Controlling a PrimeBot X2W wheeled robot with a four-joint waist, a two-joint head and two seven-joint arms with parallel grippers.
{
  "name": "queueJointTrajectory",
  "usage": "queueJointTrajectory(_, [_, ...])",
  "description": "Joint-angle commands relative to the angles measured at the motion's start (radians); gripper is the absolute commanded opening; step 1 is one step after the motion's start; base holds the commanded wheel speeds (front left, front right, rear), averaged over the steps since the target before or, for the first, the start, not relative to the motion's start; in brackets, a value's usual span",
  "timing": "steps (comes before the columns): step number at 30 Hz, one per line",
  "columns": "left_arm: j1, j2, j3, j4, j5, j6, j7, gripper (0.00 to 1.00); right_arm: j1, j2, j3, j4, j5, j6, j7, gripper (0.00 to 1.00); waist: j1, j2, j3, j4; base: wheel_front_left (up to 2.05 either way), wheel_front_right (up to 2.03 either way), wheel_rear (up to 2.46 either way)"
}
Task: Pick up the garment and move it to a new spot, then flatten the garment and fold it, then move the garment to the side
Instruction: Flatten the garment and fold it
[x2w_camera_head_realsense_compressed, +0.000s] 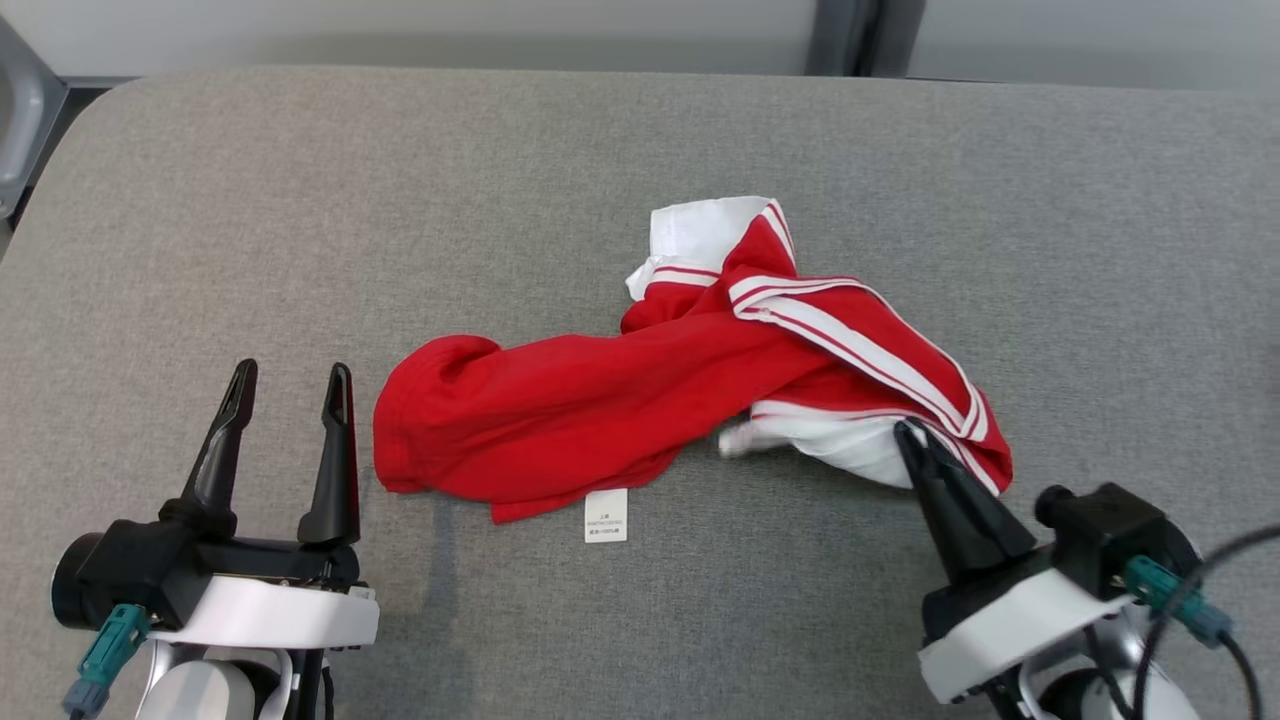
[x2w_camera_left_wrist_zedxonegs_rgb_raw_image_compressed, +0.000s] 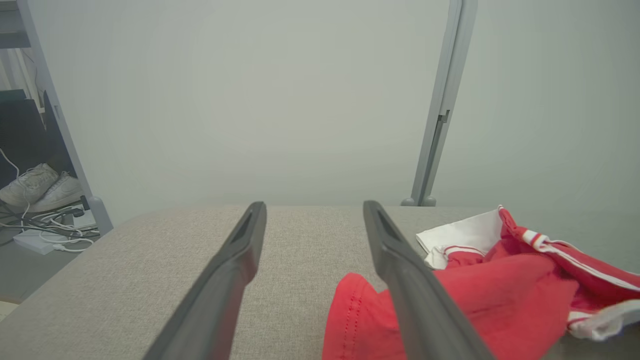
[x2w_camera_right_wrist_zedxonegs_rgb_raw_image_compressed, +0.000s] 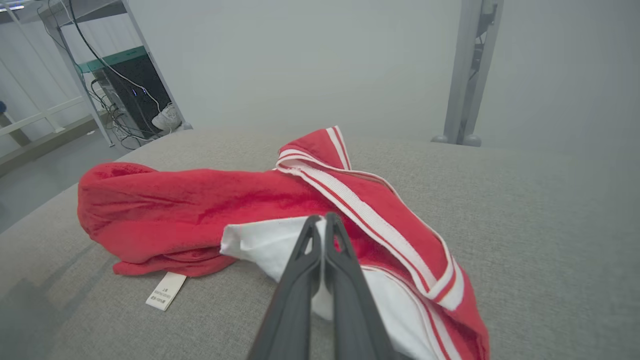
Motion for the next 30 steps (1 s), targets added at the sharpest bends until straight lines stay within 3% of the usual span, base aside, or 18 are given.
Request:
queueJointTrajectory(1, [0.007,0.003,0.004,0.000,0.009,-0.005,-0.003,1.00,0.015,-0.003,-0.013,-0.022,-0.005,0.000,0.001,0.00,0.0000,0.0000,-0.008,-0.008,0.00,0.00,0.00])
queueJointTrajectory(10, [0.041,0.017,0.014,-0.011,0.013,0.013,0.001,1.00,0.111,0.019,-0.130,-0.229,-0.026,0.000,0.006,0.00,0.0000,0.0000,-0.049,-0.045,0.00,0.00,0.00])
queueJointTrajectory(17, [0.075,0.033,0.029,-0.038,0.009,0.033,0.019,1.00,0.224,0.020,-0.265,-0.319,-0.007,0.000,0.015,0.00,0.0000,0.0000,-0.078,-0.067,0.00,0.00,0.00])
queueJointTrajectory(22, [0.099,0.043,0.038,-0.062,0.005,0.046,0.033,1.00,0.274,0.021,-0.317,-0.280,0.035,0.000,0.005,0.00,0.0000,0.0000,-0.088,-0.084,0.00,0.00,0.00])
queueJointTrajectory(30, [0.099,0.050,0.029,-0.083,0.003,0.055,0.057,1.00,0.290,0.021,-0.285,-0.054,0.087,0.000,-0.028,0.00,0.0000,0.0000,-0.092,-0.088,0.00,0.00,0.00])
